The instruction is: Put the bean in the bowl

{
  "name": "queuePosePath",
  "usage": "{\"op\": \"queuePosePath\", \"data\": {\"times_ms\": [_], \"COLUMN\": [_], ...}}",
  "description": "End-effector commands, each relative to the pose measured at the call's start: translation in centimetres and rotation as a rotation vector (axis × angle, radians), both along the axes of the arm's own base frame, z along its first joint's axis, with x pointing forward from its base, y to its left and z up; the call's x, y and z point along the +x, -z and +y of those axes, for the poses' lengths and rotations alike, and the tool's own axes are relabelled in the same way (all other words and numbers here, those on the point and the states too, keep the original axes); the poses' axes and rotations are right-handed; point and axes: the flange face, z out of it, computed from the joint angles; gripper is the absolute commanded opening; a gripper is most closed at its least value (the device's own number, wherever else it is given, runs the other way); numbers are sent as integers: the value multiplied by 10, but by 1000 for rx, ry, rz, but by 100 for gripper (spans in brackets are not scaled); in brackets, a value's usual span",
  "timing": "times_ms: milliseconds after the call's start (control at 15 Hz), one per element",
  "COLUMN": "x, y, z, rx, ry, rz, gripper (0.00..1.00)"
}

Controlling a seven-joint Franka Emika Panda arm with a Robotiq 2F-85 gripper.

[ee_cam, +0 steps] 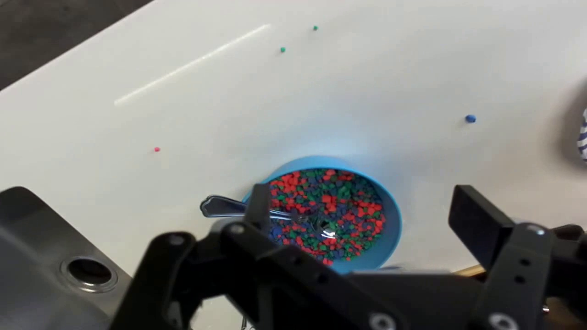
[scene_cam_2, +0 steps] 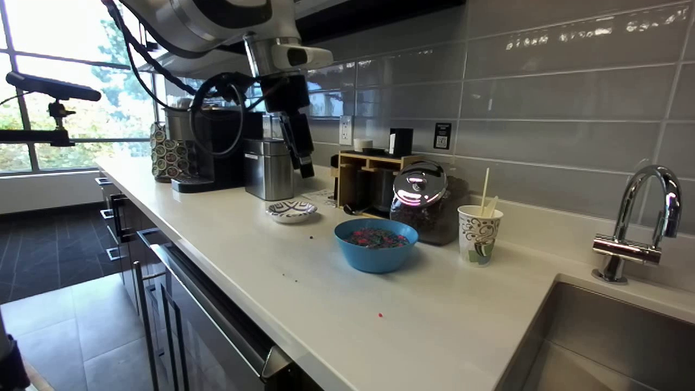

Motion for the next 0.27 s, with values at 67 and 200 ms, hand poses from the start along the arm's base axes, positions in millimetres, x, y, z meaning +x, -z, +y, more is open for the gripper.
{"op": "queuePosePath", "data": {"times_ms": [67, 200], "x": [-6, -7], "y": [-6, -4], "z": [2, 2], "rx": [7, 9], "ry": [5, 5], "rz": [-8, -6], "gripper": [100, 100]}}
